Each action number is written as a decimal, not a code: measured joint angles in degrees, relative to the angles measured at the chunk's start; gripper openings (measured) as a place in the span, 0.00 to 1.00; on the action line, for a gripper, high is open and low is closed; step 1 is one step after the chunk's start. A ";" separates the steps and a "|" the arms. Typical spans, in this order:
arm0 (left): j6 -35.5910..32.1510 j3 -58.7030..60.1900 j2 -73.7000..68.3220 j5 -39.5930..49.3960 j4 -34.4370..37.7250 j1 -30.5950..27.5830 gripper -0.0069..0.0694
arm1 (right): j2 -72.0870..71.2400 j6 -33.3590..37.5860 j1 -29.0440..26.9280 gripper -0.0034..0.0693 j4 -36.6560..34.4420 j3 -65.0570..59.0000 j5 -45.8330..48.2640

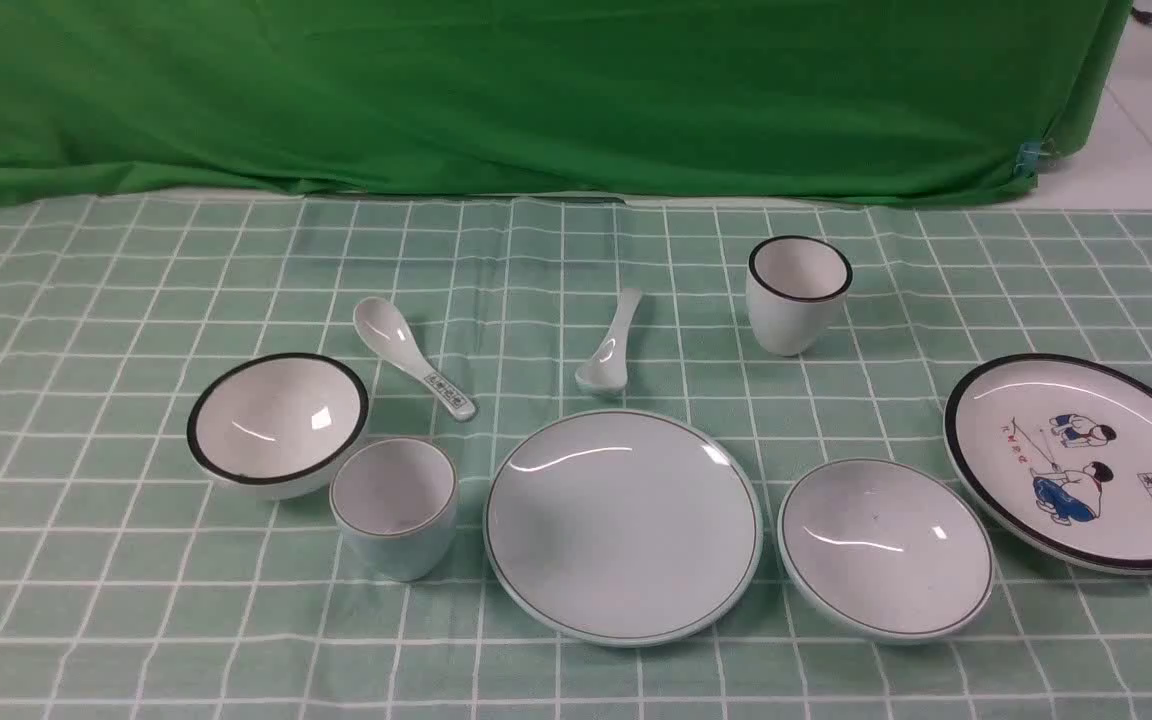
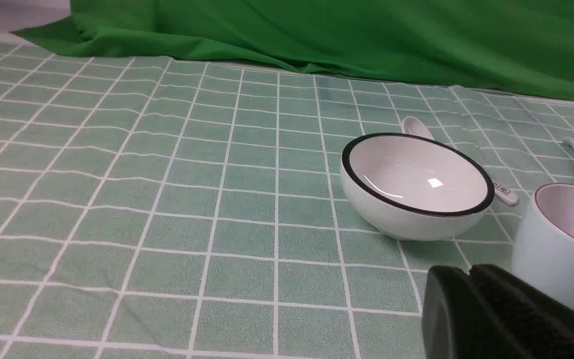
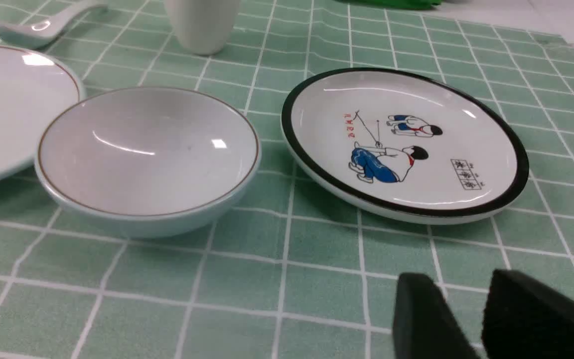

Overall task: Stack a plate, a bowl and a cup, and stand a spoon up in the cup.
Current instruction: Use the right arm to grab a blue rice bowl

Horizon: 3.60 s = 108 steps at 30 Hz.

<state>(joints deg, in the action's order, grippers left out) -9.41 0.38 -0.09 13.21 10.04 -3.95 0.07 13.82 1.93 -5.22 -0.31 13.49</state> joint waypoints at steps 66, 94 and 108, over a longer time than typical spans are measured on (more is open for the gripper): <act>-4.93 -38.90 -50.93 12.38 10.01 21.79 0.11 | 0.00 -3.47 0.00 0.38 -2.65 0.00 -5.27; -6.76 -39.30 -50.05 12.94 5.78 22.09 0.11 | 43.66 -6.12 19.50 0.24 -8.66 38.00 24.69; -7.38 -39.30 -37.04 19.49 5.78 22.09 0.11 | 82.54 0.79 26.67 0.46 -4.21 58.23 29.55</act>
<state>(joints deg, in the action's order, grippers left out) -16.79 -38.92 -37.13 32.71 15.82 18.15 82.60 14.61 28.60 -9.42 57.92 43.05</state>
